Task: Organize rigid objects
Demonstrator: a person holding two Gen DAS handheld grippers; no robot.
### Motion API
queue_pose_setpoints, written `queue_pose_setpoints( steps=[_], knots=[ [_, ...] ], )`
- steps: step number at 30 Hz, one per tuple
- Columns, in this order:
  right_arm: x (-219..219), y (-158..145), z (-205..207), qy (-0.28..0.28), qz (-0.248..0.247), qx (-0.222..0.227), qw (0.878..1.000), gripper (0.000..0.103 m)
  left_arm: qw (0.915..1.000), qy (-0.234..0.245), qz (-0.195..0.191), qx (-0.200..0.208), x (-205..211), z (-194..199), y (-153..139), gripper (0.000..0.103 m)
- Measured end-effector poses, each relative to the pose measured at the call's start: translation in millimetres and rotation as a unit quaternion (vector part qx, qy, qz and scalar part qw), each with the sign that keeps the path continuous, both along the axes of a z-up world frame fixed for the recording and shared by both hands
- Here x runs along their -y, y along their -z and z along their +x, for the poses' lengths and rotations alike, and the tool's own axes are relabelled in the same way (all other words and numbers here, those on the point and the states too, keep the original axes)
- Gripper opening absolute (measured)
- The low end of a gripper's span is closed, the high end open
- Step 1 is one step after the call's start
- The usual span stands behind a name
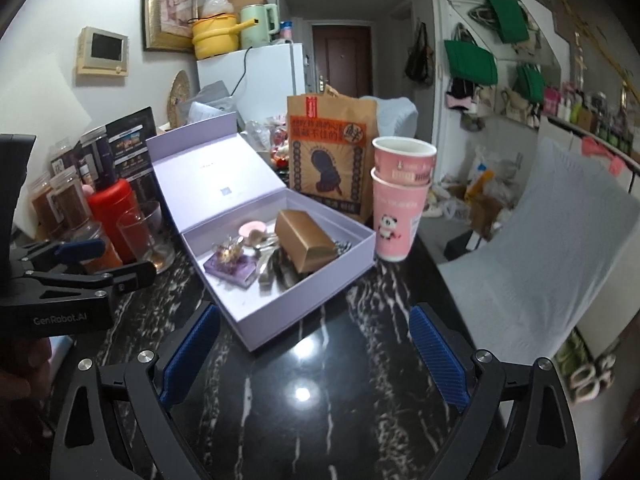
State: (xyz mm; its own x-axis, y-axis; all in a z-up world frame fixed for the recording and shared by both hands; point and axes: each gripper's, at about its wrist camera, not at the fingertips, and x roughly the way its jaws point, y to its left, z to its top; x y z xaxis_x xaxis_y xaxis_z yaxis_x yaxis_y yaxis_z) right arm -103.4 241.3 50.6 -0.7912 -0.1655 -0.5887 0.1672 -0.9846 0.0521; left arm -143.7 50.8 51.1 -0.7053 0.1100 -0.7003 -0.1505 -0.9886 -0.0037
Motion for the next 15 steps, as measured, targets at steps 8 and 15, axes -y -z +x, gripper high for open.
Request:
queue_pose_setpoints(
  steps=[8,15],
  knots=[
    [2.8,6.7,-0.2,0.011,0.018,0.007,1.000,0.097,0.9999,-0.007,-0.009,0.007,-3.3,1.2,9.2,0.091],
    [2.8,8.2,-1.9,0.011,0.024,0.011,1.000,0.096,0.9998,-0.001,-0.009,0.018,-5.1,0.8,13.0,0.091]
  ],
)
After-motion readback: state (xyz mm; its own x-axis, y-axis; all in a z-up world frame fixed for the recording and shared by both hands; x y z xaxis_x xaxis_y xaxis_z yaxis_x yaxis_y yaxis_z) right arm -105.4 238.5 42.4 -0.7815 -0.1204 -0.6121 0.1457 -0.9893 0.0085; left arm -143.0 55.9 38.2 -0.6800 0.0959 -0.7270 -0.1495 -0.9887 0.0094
